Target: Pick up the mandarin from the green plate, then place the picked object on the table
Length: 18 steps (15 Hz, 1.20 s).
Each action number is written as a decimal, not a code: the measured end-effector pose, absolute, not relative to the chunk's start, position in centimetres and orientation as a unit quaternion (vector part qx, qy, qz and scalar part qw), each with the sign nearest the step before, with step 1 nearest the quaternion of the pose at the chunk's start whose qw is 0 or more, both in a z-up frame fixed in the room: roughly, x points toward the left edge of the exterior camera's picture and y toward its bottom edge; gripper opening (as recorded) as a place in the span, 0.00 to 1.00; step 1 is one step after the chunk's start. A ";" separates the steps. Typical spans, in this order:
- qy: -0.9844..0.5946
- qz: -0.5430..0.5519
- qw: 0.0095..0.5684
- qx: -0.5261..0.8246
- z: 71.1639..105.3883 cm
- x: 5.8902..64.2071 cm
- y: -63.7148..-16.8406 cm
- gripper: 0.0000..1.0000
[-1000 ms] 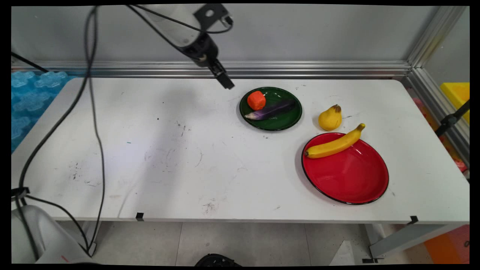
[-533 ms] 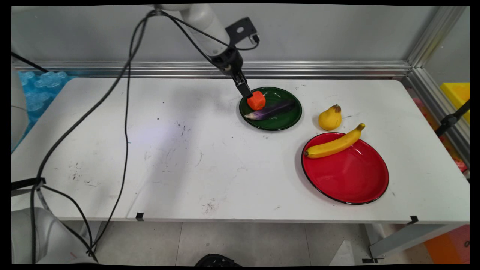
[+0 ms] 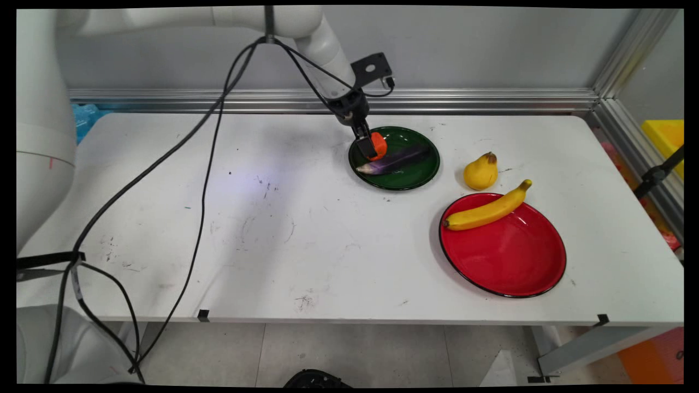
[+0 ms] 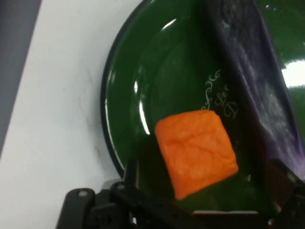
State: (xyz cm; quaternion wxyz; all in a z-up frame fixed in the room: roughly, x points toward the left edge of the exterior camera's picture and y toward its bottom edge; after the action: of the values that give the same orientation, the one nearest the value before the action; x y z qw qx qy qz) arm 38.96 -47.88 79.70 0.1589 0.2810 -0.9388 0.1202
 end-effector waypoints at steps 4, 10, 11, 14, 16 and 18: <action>-0.943 0.115 0.154 0.270 78.5 38.3 -48.9 1.00; -0.954 0.116 0.145 0.238 78.6 37.9 -49.2 0.00; -0.955 0.117 0.144 0.233 78.9 37.9 -49.0 0.00; -0.957 0.122 0.142 0.221 80.7 38.0 -47.9 0.00; -0.956 0.125 0.144 0.222 82.7 38.0 -46.5 0.00; -0.956 0.124 0.148 0.222 84.7 38.2 -44.7 0.00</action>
State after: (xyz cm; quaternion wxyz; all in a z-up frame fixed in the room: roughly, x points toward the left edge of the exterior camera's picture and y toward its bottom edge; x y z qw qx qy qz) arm 38.16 -44.74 84.73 0.1479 0.2221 -0.9557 0.1239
